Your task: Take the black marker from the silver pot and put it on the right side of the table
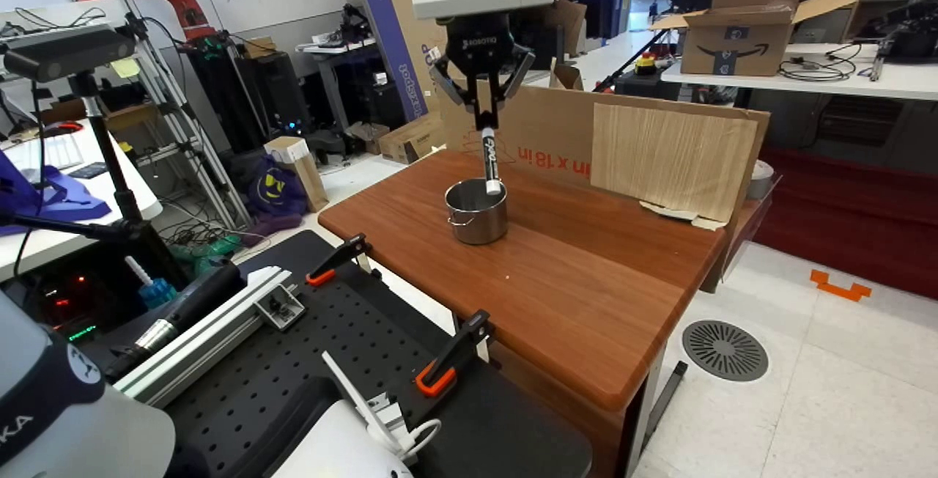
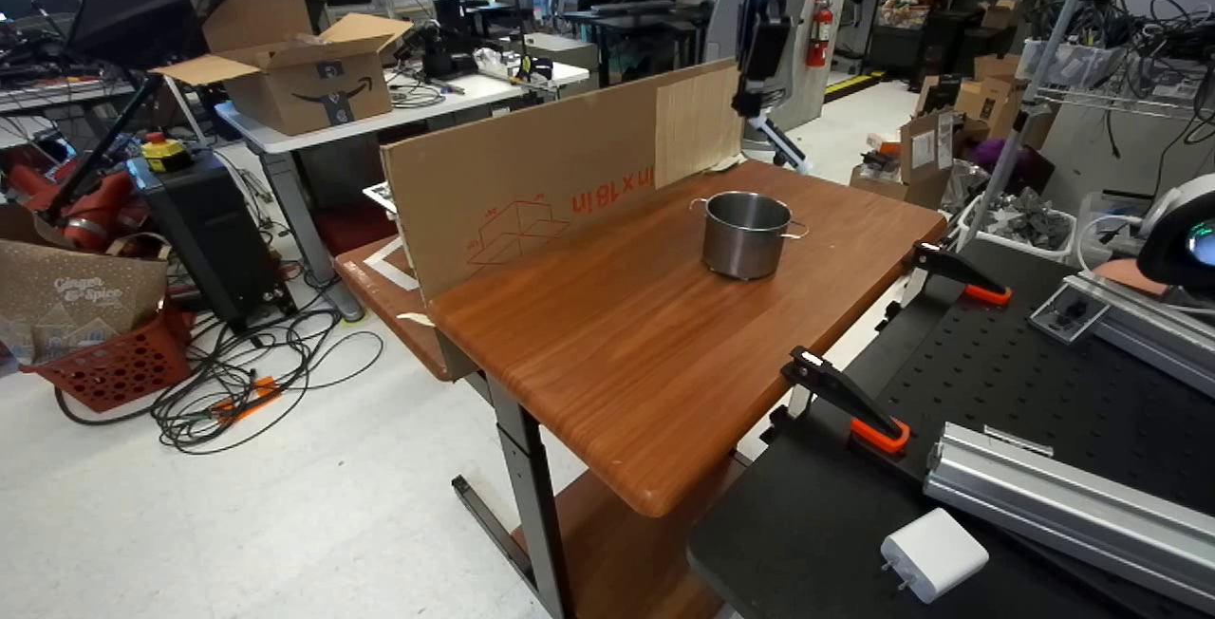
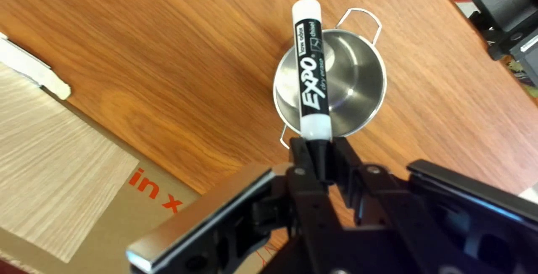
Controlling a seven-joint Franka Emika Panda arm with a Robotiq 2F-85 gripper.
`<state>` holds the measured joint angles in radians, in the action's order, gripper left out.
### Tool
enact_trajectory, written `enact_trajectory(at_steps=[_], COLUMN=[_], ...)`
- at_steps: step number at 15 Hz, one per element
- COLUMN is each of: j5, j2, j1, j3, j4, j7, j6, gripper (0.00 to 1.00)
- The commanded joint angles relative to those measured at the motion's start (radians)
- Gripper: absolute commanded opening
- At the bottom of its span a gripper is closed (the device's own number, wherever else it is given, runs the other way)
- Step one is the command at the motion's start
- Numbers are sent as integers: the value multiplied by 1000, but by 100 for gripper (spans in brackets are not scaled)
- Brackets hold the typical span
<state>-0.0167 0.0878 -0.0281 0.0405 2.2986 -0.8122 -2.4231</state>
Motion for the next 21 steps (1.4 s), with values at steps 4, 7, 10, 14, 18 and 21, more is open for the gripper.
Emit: enact_trajectory(at_steps=[4, 7, 10, 14, 18, 21], j5=[154, 304, 453, 554, 589, 554], j2=[-39, -15, 31, 113, 194, 252], j1=[0, 5, 10, 16, 10, -8], j3=[-44, -54, -55, -54, -56, -43], j4=[-61, -90, -118, -142, -156, -163], j7=[24, 45, 71, 74, 54, 10], j6=[65, 30, -4, -79, -176, -250], gripper=[5, 5, 5, 5, 5, 5])
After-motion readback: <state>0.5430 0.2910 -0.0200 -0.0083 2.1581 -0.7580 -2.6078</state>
